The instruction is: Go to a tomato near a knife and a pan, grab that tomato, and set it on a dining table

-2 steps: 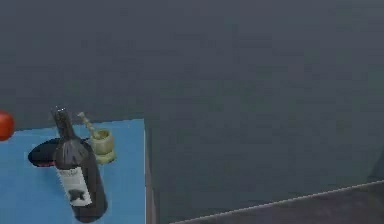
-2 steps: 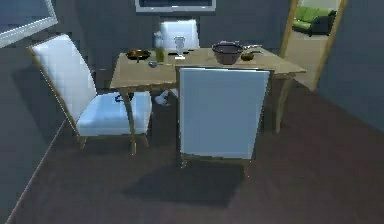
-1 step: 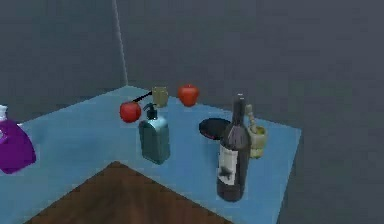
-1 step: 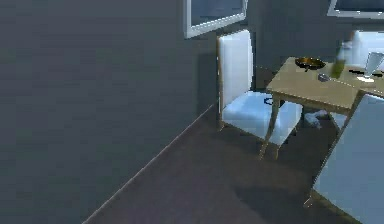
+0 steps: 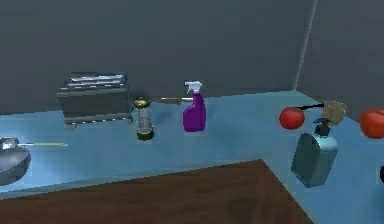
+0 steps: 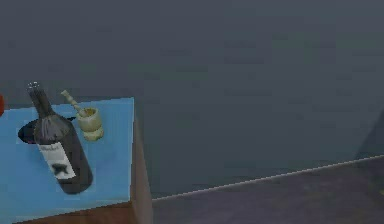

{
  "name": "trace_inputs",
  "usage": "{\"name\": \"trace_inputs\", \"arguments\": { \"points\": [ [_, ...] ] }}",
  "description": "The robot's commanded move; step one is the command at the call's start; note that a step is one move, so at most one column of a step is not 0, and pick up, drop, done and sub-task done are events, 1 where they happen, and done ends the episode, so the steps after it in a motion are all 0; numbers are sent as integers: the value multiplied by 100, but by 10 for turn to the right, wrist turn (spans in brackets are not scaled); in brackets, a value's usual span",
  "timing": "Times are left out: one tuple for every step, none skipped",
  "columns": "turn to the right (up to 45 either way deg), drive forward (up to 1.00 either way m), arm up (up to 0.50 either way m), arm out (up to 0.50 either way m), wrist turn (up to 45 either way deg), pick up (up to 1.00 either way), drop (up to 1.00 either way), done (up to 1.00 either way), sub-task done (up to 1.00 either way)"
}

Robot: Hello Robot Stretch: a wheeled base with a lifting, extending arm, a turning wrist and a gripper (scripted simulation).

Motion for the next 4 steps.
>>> {"name": "trace_inputs", "arguments": {
  "points": [
    [-120, 0, 0, 0, 0, 0, 0, 0, 0],
    [0, 10, 0, 0, 0, 0, 0, 0, 0],
    [-420, 0, 0, 0, 0, 0, 0, 0, 0],
    [450, 0, 0, 0, 0, 0, 0, 0, 0]
  ]
}}
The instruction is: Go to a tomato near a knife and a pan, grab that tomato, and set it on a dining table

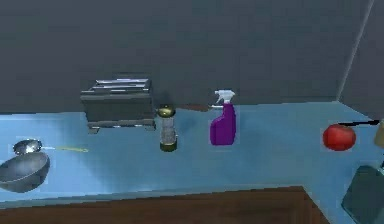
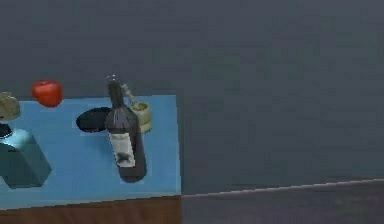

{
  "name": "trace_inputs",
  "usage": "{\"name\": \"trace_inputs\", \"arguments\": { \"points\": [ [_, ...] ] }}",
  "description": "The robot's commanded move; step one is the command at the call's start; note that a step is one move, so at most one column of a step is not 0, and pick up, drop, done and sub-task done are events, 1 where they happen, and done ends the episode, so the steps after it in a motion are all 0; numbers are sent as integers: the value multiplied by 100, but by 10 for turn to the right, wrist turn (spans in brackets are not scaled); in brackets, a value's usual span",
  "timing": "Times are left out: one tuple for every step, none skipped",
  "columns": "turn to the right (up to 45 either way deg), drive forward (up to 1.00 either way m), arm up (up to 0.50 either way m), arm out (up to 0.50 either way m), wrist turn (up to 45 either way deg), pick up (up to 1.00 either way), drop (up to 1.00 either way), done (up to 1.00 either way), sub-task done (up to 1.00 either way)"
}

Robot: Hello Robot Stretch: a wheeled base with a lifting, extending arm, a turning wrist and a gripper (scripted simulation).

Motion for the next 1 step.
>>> {"name": "trace_inputs", "arguments": {
  "points": [
    [450, 0, 0, 0, 0, 0, 0, 0, 0]
  ]
}}
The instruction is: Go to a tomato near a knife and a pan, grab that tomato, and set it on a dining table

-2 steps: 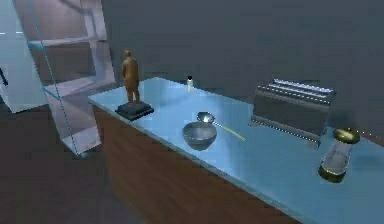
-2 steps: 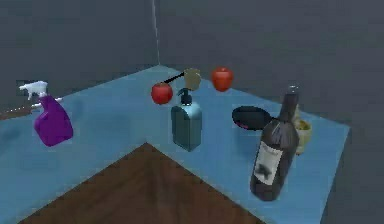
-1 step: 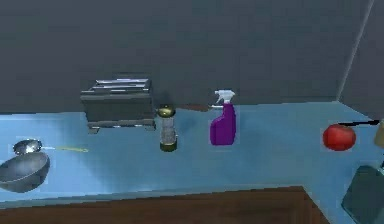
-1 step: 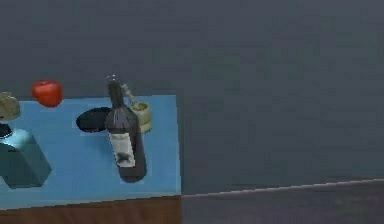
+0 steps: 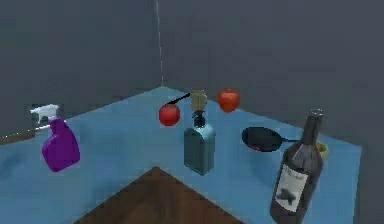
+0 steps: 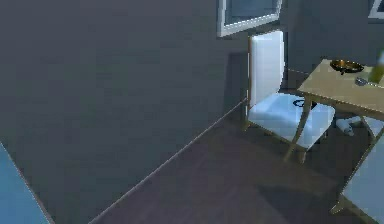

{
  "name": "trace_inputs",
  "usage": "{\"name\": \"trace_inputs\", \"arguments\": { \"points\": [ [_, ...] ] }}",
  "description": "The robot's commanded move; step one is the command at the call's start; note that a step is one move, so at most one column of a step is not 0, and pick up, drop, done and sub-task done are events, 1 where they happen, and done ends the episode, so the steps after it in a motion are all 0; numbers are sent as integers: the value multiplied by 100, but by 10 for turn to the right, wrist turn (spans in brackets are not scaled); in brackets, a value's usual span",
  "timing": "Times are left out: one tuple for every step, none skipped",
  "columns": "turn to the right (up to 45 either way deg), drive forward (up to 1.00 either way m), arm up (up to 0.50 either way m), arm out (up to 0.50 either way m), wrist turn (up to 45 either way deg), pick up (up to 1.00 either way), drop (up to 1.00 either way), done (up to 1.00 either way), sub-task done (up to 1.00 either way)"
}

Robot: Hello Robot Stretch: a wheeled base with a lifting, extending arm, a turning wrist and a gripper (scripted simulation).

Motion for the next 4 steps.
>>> {"name": "trace_inputs", "arguments": {
  "points": [
    [450, 0, 0, 0, 0, 0, 0, 0, 0],
    [360, 0, 0, 0, 0, 0, 0, 0, 0],
    [0, 45, 0, 0, 0, 0, 0, 0, 0],
    [-360, 0, 0, 0, 0, 0, 0, 0, 0]
  ]
}}
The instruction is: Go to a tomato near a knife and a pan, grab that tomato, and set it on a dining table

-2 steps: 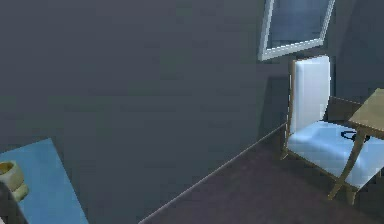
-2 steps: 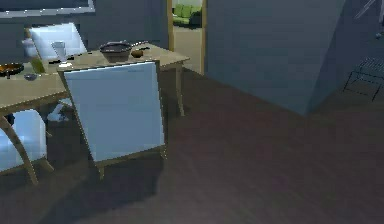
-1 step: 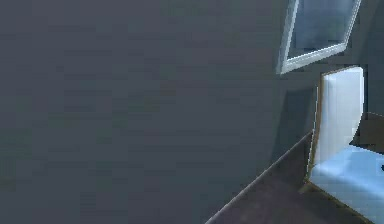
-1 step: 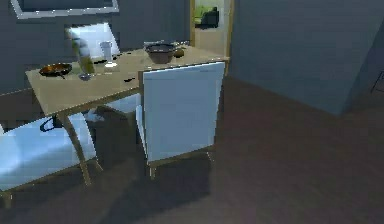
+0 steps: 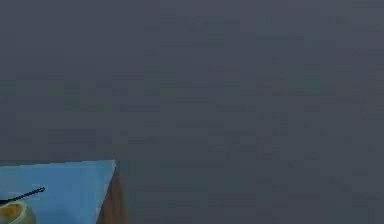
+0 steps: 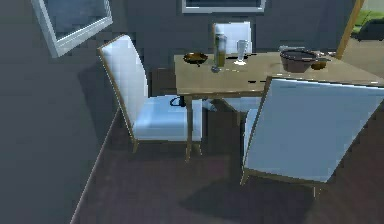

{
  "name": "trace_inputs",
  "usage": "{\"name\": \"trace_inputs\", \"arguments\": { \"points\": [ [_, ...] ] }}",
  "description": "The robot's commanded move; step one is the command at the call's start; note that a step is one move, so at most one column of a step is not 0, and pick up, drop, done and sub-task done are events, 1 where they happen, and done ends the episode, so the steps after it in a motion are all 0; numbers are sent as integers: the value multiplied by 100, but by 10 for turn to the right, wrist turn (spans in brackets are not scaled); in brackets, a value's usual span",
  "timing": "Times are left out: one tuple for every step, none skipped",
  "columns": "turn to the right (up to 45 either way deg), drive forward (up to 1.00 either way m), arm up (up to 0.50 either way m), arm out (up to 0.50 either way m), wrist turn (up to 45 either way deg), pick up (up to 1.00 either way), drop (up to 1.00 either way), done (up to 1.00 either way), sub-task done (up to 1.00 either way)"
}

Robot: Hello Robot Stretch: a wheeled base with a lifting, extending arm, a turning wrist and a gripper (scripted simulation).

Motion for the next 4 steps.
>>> {"name": "trace_inputs", "arguments": {
  "points": [
    [0, 25, 0, 0, 0, 0, 0, 0, 0],
    [-450, 0, 0, 0, 0, 0, 0, 0, 0],
    [-450, 0, 0, 0, 0, 0, 0, 0, 0],
    [-450, 0, 0, 0, 0, 0, 0, 0, 0]
  ]
}}
